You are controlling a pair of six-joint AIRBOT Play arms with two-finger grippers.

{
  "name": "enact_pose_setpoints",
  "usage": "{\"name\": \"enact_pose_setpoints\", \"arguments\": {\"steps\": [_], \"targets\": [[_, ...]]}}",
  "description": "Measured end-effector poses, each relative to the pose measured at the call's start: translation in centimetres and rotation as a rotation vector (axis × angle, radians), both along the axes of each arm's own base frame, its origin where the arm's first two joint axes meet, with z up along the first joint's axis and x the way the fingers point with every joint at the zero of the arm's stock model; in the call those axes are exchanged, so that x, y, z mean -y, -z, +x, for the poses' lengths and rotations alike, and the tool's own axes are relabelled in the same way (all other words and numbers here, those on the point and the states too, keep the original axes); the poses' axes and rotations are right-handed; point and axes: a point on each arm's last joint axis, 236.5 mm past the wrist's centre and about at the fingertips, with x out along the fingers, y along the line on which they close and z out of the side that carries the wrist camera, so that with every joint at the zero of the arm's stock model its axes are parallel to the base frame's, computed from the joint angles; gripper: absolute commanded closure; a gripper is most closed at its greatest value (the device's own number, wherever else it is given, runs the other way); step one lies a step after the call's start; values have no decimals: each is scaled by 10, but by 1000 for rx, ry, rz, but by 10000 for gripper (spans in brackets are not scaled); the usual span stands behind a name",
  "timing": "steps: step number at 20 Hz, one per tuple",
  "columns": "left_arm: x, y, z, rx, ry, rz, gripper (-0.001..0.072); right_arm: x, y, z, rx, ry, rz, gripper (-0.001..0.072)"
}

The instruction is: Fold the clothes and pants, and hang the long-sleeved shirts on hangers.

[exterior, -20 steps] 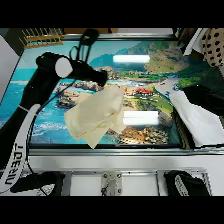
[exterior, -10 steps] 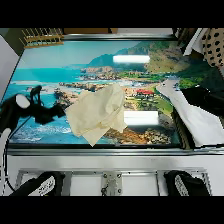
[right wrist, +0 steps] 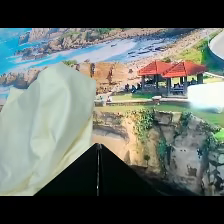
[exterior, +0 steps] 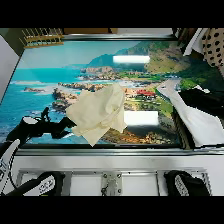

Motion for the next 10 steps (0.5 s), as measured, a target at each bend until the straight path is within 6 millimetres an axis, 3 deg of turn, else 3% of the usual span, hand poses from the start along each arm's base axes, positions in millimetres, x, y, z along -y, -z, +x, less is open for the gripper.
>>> {"name": "enact_pose_setpoints", "arguments": {"steps": [2, 3, 5, 8, 9, 10], "targets": [[17, 5, 2, -8, 59, -8, 537, -1, 10, -2, -25, -2, 5, 703], [22, 8, 3, -7, 97, 6, 698, -1, 17, -3, -42, -4, 8, 704], [33, 4, 10, 13, 145, 8, 701, -3, 38, -6, -95, -16, 5, 703], [34, -14, 29, 84, 184, 38, 701, -17, 90, -15, -240, -88, -44, 685], [32, -22, 34, 109, 192, 47, 701, -25, 112, -18, -302, -122, -61, 472], [30, -31, 39, 139, 191, 55, 701, -35, 133, -22, -362, -159, -74, 202]]}}
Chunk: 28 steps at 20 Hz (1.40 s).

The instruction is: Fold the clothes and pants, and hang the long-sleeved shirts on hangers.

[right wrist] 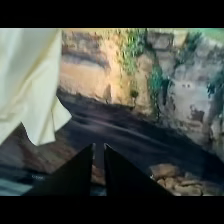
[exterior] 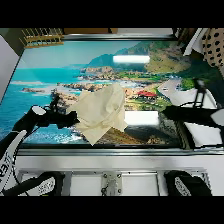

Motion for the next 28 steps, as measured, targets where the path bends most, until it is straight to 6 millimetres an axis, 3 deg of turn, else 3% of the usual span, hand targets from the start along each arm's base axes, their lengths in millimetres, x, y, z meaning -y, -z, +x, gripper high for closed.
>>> {"name": "enact_pose_setpoints", "arguments": {"steps": [1, 6, 11, 13, 15, 18, 20, 22, 24, 25, 28], "targets": [[-2, -7, 4, 24, 0, 6, 700, -13, 23, -3, -63, -46, -10, 142], [-6, -29, 12, 94, 2, 19, 700, -91, 111, -12, -259, -215, -9, 142], [-6, -33, 13, 106, 2, 20, 701, -160, 149, -13, -305, -281, 33, 169], [-6, -34, 13, 110, 1, 21, 701, -178, 155, -11, -298, -294, 42, 299], [-6, -34, 14, 111, 0, 22, 701, -191, 161, -8, -288, -303, 43, 700], [-9, -39, 15, 113, -1, 19, 701, -195, 158, -2, -256, -324, 24, 705], [-20, -59, 26, 147, -14, 14, 701, -183, 138, 14, -190, -362, -30, 705], [-39, -111, 46, 260, -38, 23, 701, -157, 94, 41, -86, -393, -111, 705], [-55, -181, 60, 414, -52, 49, 701, -122, 24, 72, 61, -368, -181, 706], [-61, -225, 61, 510, -53, 72, 701, -103, -21, 85, 155, -334, -205, 706], [-60, -352, 36, 808, -38, 149, 701, -56, -155, 91, 434, -219, -243, 706]]}}
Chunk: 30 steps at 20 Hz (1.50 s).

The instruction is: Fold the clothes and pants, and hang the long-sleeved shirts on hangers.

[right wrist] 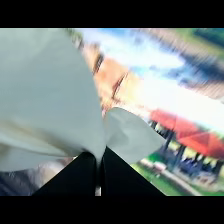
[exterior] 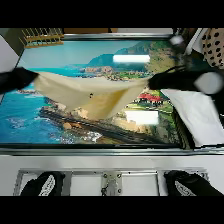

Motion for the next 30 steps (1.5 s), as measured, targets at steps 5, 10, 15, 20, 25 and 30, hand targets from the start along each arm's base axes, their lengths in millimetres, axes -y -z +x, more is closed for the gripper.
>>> {"name": "enact_pose_setpoints", "arguments": {"steps": [5, 10, 15, 20, 25, 30], "targets": [[28, -149, -94, 419, -17, 91, 701, 43, -171, -67, 424, 77, 60, 706], [51, -220, -178, 662, -38, 101, 701, 63, -253, -140, 689, 109, 117, 706], [58, -250, -202, 741, -37, 101, 701, 70, -276, -171, 767, 124, 156, 706], [36, -195, -116, 489, -26, 61, 701, 60, -228, -123, 556, 141, 174, 706], [-1, -60, 12, 88, -47, -51, 700, 38, -101, 1, 198, 134, 67, 674], [-37, 55, 106, -142, -104, -121, 20, 36, -14, 107, 122, 171, 30, 133]]}}
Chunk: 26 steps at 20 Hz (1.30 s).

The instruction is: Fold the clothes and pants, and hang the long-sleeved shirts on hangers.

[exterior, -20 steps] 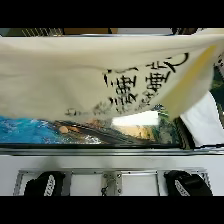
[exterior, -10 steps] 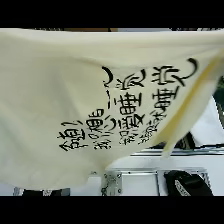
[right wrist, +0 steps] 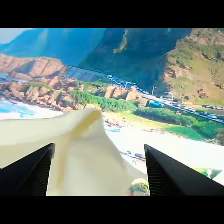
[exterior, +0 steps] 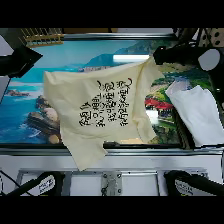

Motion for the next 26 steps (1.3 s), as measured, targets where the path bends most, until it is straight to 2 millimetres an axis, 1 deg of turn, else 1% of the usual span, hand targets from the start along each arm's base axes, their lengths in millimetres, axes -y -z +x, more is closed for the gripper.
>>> {"name": "enact_pose_setpoints", "arguments": {"steps": [1, 2, 3, 4, 5, 6, 7, 8, 9, 12, 14, 15, 17, 19, 20, 21, 22, 23, 24, 26], "targets": [[-6, 16, 10, -36, -3, -9, 20, 2, 5, 9, 3, 7, 0, 241], [-12, 29, 15, -66, -8, -17, 21, 6, 8, 13, 1, 15, 3, 273], [-20, 44, 16, -108, -11, -16, 21, 10, 10, 14, -8, 23, 0, 271], [-27, 60, 12, -153, -14, -4, 21, 14, 14, 10, -31, 24, -7, 271], [-34, 80, 2, -215, -17, 17, 21, 16, 18, 3, -58, 23, -12, 271], [-40, 102, -12, -282, -20, 46, 21, 18, 23, -8, -93, 20, -17, 271], [-45, 129, -32, -362, -21, 77, 21, 19, 31, -19, -129, 17, -23, 271], [-47, 155, -55, -443, -17, 97, 21, 21, 41, -33, -170, 12, -29, 271], [-46, 183, -82, -528, -11, 108, 21, 22, 51, -47, -208, 9, -33, 271], [-25, 254, -167, -747, 24, 89, 21, 22, 80, -85, -301, -3, -29, 271], [-10, 288, -212, -840, 39, 78, 21, 23, 97, -106, -348, -6, -31, 271], [-3, 300, -229, -868, 42, 76, 21, 23, 103, -113, -363, -8, -29, 271], [9, 319, -254, -909, 42, 78, 21, 23, 113, -124, -388, -10, -28, 271], [20, 332, -269, -934, 41, 84, 29, 22, 117, -130, -400, -13, -22, 271], [27, 336, -273, -944, 45, 74, 125, 22, 118, -132, -404, -14, -21, 271], [34, 338, -274, -945, 56, 70, 219, 22, 119, -133, -407, -14, -21, 271], [43, 340, -272, -944, 61, 55, 328, 21, 120, -134, -408, -15, -19, 271], [50, 340, -266, -926, 68, 48, 525, 21, 121, -135, -415, -15, -19, 271], [55, 341, -259, -909, 78, 55, 702, 22, 124, -137, -424, -15, -20, 270], [62, 336, -242, -866, 89, 64, 701, 30, 135, -145, -468, -2, -30, 270]]}}
